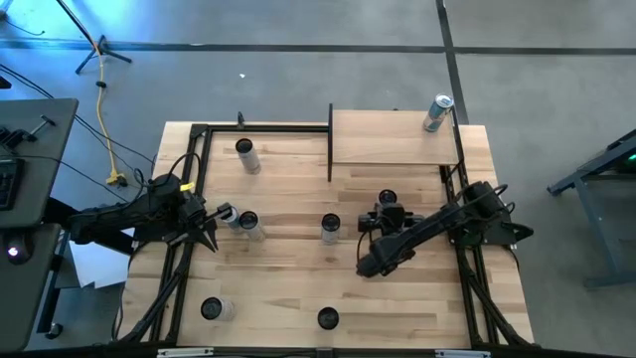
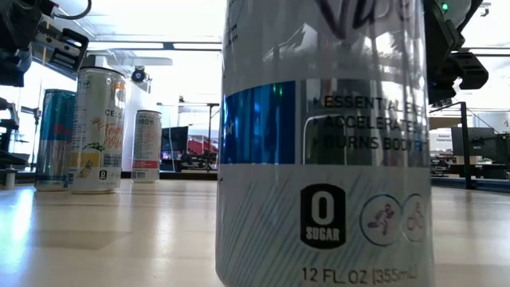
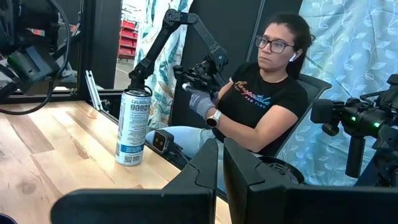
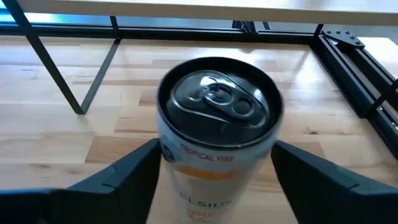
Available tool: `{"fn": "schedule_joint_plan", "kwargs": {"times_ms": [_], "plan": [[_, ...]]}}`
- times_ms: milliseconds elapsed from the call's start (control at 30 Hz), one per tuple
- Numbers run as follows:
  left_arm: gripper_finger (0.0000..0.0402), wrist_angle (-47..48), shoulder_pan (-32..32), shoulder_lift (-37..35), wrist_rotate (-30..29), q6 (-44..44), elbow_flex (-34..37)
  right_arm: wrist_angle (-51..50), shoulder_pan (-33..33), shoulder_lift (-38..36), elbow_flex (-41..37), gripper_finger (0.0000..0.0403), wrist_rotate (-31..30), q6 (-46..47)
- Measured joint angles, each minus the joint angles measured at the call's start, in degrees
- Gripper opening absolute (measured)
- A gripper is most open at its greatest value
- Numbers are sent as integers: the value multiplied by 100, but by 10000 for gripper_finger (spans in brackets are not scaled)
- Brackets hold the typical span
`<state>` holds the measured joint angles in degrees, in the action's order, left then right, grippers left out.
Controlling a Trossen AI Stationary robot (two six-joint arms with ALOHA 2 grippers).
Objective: Place canned beverage on shelf
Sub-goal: Put the bottom white yellow soda can on the shelf
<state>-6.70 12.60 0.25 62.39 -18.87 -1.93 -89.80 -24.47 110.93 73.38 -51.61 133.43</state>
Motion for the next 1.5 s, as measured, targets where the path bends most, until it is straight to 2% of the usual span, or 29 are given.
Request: {"fn": "schedule_joint_plan", "kwargs": {"times_ms": [200, 500, 733, 933, 1167, 1500], "plan": [[3, 0, 2, -2, 0, 0, 0, -2, 0, 0, 0, 206, -49, -31], [3, 0, 0, 1, 0, 0, 0, -22, -92, -237, 91, 204, -40, -253], [3, -1, 2, 0, 0, 0, 0, -16, -370, -955, 306, 204, -45, -645], [3, -2, 0, -2, 0, 0, 0, -23, -280, -1742, 313, 204, -95, -1509], [3, -1, 1, 1, 0, 0, 0, -34, 49, -2714, 315, 204, -640, -2547], [3, 0, 1, 1, 0, 0, 0, -28, 984, -3607, 315, 204, -1396, -4348]]}}
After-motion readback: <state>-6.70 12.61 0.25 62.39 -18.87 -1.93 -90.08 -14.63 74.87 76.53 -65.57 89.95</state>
